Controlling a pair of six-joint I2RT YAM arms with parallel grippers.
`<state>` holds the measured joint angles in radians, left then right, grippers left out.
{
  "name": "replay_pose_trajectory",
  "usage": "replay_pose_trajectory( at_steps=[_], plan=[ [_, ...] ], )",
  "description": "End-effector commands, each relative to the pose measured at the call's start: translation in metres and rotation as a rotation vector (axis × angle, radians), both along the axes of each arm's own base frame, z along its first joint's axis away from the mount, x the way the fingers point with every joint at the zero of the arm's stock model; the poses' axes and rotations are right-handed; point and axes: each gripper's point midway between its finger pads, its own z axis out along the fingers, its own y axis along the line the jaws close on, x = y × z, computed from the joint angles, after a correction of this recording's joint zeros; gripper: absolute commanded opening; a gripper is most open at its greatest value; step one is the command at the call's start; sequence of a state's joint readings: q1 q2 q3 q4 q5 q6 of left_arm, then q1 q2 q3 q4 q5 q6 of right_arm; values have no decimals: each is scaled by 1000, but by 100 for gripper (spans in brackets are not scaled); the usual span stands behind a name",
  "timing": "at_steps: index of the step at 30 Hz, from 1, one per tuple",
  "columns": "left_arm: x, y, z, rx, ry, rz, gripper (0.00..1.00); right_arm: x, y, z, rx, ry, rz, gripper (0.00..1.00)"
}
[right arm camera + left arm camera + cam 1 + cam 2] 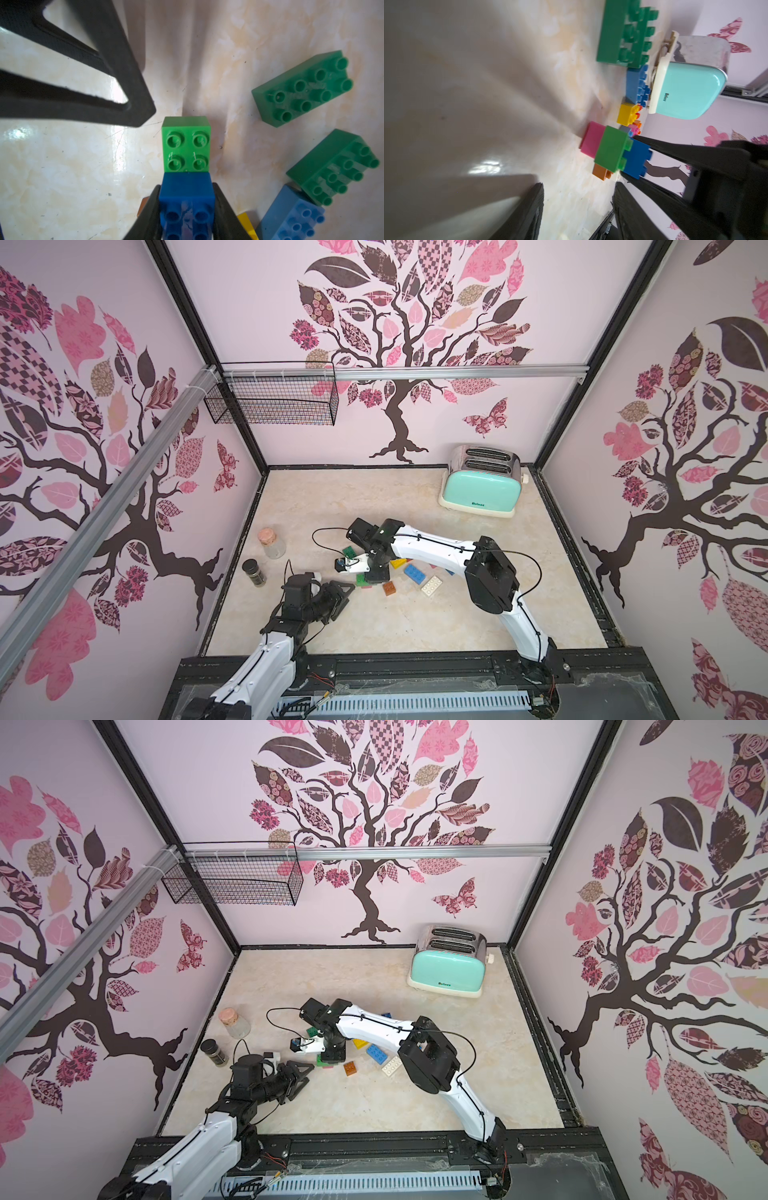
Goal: Assemble a heart with lego
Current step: Assemble the lego brick with the lego brick.
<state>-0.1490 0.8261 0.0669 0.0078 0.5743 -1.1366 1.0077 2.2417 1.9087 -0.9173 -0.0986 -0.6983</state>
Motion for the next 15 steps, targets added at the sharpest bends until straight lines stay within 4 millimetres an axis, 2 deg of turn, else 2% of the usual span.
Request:
replay_pose_trajectory(
  at_steps=[1,9,15],
  plan=[
    [1,3,-4,35,27,-6,56,-17,-23,-27,-155,59,-4,32],
    [4,8,-3,47,24,15,55,-23,-27,-25,-188,62,-16,32],
    [5,9,-3,49,23,18,55,-30,-16,-20,-151,67,14,42]
  ],
)
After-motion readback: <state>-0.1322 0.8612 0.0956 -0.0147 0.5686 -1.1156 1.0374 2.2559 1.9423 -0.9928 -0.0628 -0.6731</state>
